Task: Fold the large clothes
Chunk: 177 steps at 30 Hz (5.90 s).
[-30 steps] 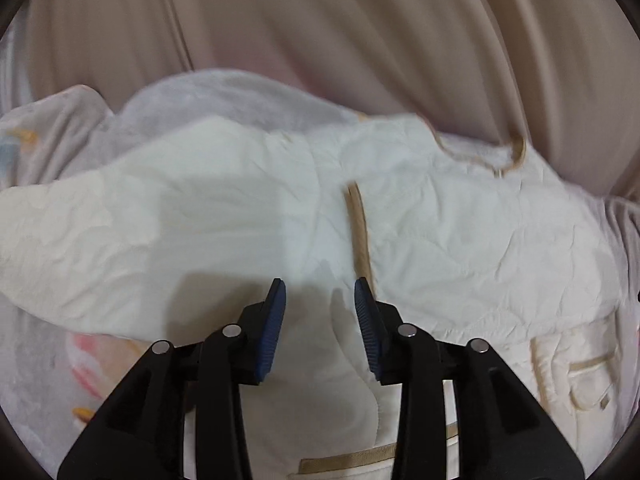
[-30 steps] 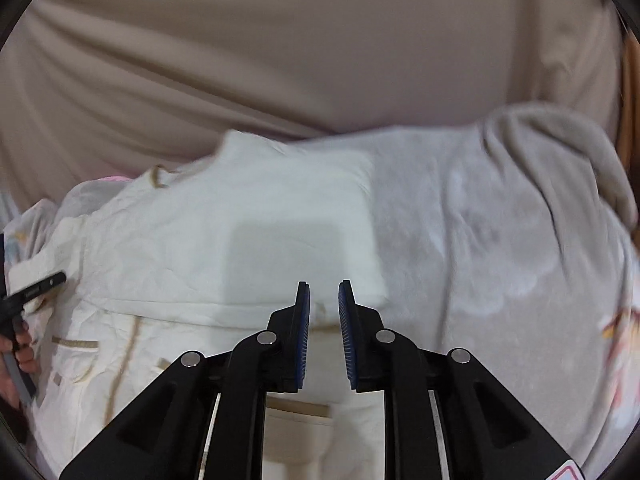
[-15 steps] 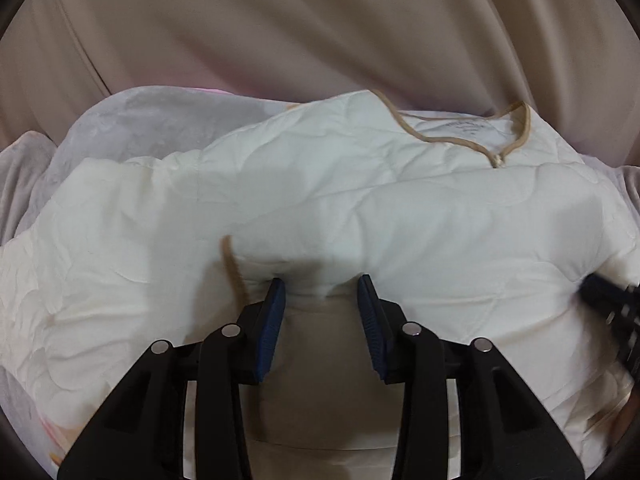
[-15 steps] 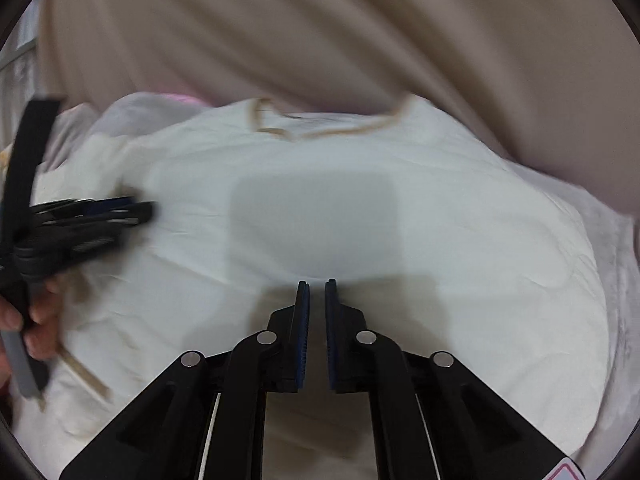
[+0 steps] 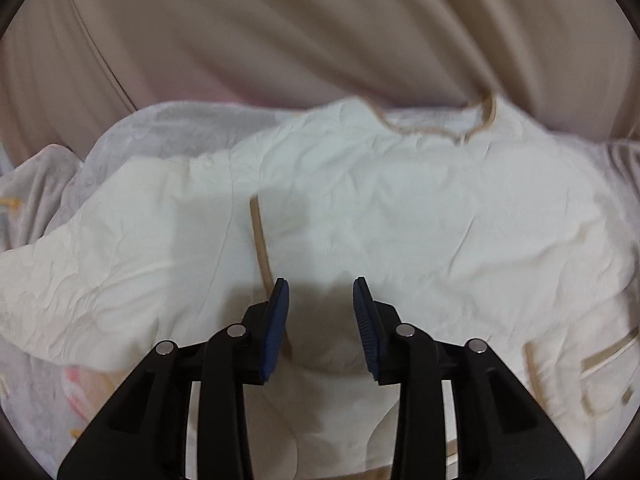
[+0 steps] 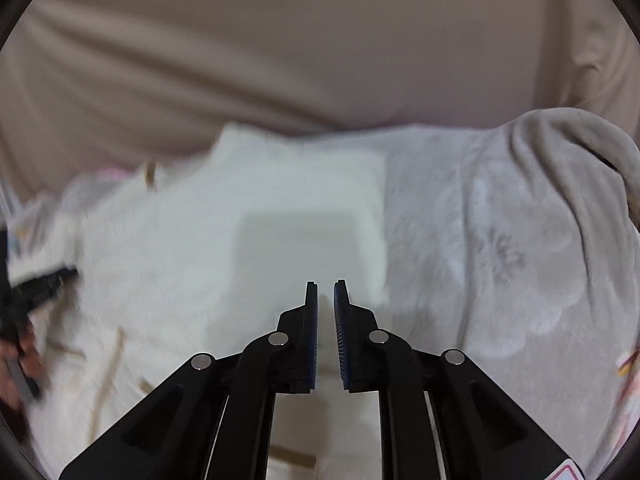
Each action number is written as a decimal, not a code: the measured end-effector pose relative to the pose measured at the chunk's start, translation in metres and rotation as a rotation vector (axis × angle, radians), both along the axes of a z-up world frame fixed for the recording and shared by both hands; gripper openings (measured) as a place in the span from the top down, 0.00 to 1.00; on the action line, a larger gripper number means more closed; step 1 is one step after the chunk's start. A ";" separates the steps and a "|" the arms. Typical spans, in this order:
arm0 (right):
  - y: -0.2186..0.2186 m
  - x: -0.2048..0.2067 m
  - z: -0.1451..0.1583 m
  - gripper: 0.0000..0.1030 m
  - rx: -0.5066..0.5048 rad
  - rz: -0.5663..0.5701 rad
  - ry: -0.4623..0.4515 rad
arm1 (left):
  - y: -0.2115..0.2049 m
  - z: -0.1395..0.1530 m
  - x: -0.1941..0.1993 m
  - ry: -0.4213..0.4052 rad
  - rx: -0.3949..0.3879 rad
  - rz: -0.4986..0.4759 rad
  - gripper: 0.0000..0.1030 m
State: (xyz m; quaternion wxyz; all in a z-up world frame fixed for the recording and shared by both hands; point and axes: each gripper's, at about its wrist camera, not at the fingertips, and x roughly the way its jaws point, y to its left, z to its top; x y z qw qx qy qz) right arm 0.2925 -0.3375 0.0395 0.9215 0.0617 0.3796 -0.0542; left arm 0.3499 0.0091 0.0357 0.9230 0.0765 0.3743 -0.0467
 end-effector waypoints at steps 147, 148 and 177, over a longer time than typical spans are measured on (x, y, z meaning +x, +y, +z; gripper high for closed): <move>-0.021 -0.228 -0.031 0.37 0.222 -0.045 0.195 | 0.149 -0.021 -0.168 0.244 -0.288 -0.024 0.34; -0.019 -0.240 -0.038 0.37 0.255 -0.040 0.193 | 0.146 -0.021 -0.173 0.249 -0.300 -0.039 0.40; 0.047 -0.234 0.026 0.32 0.125 0.116 0.012 | 0.111 0.085 -0.248 -0.030 -0.159 -0.070 0.32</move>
